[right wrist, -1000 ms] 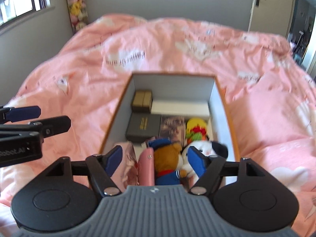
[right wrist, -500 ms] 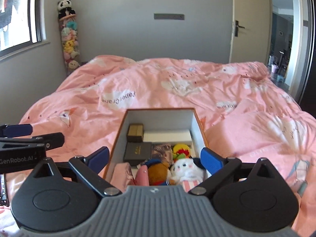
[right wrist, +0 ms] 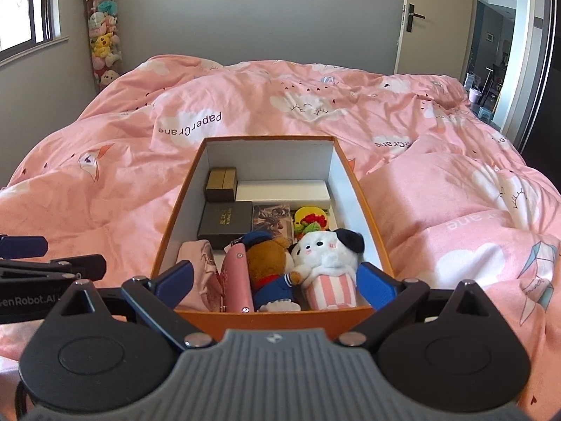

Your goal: Organize objects

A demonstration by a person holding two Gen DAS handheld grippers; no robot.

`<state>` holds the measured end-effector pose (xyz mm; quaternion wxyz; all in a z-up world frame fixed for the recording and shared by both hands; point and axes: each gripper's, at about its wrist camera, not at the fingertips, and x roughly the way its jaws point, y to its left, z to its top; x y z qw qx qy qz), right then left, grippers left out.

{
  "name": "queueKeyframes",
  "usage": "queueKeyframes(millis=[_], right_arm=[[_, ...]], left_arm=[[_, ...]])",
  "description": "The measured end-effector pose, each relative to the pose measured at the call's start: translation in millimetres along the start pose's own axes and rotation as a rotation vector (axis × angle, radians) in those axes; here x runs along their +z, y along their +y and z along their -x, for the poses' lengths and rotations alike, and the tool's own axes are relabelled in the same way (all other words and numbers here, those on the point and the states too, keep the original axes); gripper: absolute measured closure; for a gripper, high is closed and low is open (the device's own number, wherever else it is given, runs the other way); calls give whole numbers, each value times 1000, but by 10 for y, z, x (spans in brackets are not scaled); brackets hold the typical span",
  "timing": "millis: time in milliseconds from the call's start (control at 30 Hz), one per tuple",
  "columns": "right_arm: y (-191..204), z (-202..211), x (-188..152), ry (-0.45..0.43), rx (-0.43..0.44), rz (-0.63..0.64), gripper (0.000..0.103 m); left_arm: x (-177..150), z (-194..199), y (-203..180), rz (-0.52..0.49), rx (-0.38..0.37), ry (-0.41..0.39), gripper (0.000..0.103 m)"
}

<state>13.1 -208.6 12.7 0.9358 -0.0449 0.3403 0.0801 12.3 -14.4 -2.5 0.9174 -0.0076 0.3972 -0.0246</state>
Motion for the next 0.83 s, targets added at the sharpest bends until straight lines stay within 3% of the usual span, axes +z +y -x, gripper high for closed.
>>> queueKeyframes(millis=[833], right_arm=[[-1, -144, -7, 25, 14, 5, 4]], left_arm=[[13, -104, -23, -19, -1, 26, 9]])
